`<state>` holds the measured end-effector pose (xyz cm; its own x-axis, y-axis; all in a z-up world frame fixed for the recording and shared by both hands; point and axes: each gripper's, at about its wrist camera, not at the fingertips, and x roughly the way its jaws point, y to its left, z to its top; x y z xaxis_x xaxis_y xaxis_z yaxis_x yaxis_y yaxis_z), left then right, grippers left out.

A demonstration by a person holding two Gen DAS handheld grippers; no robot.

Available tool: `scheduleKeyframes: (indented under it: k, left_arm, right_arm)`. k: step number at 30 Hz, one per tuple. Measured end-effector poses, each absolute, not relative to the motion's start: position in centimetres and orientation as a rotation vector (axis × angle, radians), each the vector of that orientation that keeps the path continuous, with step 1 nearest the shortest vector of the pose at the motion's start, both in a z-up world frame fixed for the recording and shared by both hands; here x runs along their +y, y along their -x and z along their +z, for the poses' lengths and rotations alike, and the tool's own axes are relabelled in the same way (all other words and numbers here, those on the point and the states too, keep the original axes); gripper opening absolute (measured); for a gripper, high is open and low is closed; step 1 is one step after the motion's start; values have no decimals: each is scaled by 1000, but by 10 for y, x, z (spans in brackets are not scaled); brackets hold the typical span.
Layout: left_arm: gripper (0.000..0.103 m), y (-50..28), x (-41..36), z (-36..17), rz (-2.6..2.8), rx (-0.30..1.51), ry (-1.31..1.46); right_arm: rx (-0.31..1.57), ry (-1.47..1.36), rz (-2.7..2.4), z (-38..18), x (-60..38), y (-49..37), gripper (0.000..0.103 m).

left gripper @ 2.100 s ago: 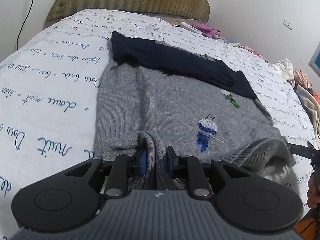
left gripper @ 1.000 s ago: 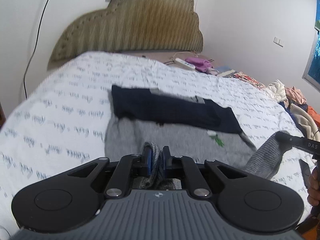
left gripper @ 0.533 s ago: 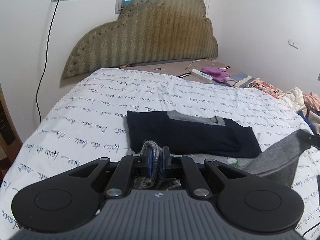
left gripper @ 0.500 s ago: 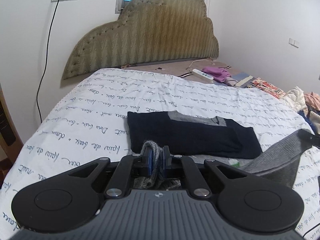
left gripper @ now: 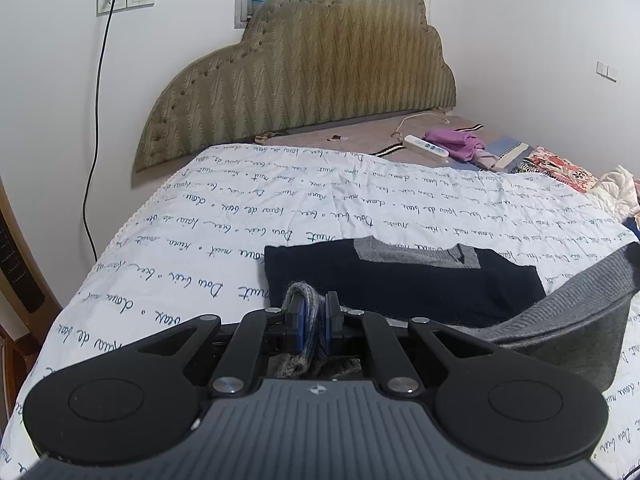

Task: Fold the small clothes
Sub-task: 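Lift the held hem with both tools and fold it toward the navy sleeves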

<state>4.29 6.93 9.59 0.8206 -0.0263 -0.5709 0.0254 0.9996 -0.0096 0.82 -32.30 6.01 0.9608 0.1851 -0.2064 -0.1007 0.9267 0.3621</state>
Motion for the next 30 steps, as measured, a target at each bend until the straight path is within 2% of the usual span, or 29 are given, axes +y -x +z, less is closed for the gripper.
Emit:
scheduleKeyframes:
  k: [13, 29, 30]
  left_arm:
    - [9, -97, 58, 99, -13, 610, -39]
    - [9, -206, 39, 49, 61, 707, -134]
    - [6, -211, 38, 46, 62, 713, -139]
  right_arm:
    - [248, -353, 96, 56, -324, -45, 6]
    - [357, -364, 49, 24, -321, -136, 6]
    - [366, -364, 48, 21, -321, -141, 6]
